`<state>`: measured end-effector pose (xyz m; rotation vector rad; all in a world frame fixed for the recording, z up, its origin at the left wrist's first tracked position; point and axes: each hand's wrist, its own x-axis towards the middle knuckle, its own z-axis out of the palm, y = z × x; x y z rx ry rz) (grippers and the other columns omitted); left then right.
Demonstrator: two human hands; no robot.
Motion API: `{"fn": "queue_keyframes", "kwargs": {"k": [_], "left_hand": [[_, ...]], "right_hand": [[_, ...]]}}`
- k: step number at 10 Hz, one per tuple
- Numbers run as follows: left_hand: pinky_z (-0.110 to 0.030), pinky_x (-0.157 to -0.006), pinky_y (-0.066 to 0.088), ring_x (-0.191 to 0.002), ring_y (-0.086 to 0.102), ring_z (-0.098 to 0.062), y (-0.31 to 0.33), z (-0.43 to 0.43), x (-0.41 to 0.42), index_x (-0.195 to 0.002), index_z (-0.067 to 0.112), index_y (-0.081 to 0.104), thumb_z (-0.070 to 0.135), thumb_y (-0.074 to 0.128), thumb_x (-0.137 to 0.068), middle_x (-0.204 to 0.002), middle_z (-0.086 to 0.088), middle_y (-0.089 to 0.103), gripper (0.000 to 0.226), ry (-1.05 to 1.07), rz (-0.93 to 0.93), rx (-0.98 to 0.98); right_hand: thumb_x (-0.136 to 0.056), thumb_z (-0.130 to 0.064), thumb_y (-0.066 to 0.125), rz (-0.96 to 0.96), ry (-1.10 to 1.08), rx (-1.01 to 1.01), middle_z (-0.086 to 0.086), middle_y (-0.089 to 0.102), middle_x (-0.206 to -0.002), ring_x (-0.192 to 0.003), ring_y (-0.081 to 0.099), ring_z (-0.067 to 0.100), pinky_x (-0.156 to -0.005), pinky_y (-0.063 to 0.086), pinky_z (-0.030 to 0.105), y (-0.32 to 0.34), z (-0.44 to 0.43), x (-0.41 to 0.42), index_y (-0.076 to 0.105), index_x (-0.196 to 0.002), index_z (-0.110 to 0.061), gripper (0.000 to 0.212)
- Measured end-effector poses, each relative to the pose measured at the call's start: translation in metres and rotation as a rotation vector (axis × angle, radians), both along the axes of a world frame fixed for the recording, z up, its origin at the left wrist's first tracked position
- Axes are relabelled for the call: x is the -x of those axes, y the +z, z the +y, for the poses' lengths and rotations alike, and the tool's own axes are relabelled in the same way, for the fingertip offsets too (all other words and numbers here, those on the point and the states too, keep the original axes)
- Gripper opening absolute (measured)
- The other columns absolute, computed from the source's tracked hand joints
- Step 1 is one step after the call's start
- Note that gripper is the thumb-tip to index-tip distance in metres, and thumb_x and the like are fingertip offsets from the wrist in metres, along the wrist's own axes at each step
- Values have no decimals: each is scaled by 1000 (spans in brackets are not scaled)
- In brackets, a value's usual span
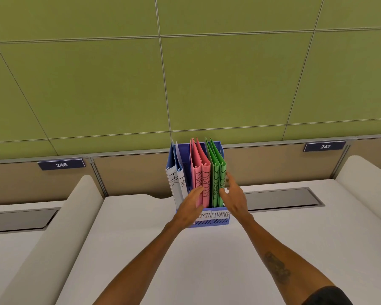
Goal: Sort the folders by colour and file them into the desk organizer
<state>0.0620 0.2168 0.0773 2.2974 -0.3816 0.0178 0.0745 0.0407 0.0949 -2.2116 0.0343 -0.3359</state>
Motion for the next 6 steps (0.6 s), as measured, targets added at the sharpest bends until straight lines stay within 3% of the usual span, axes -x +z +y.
{"fn": "queue_keyframes", "kwargs": {"k": [1,2,4,5,6], "left_hand": [[-37,-112,43,-138,42,-17,13,5,3,-149,22,36,10,52,-96,-153,1,39,56,12,-79,14],[-31,-110,40,-136,45,-15,33,10,1,-147,24,38,22,52,-99,-150,3,42,50,50,-185,15],[-34,-113,37,-136,42,-16,96,26,-19,-144,19,43,33,51,-100,-146,0,47,48,110,-475,-146],[-33,-116,33,-139,38,-18,134,34,-23,-145,15,43,33,52,-99,-148,-3,45,50,163,-572,-196],[-33,-120,27,-142,35,-21,170,39,-30,-146,11,41,32,53,-98,-150,-6,43,53,206,-700,-253]], "right_hand": [[-97,-24,52,-45,-19,46,2,62,-131,-110,62,17,-90,52,38,12,4,4,37,-145,-24,50],[-96,-23,52,-90,-3,97,2,62,-126,-105,63,19,-89,58,43,23,7,6,34,-148,-23,55],[-97,-26,51,-168,-46,203,4,60,-125,-99,59,15,-86,52,31,52,12,0,32,-151,-19,58],[-97,-28,50,-221,-54,276,5,59,-122,-95,58,16,-89,53,37,77,16,-1,28,-153,-17,61],[-94,-27,53,-391,-85,316,6,58,-128,-107,56,18,-97,49,38,113,20,-13,31,-152,-14,63]]}}
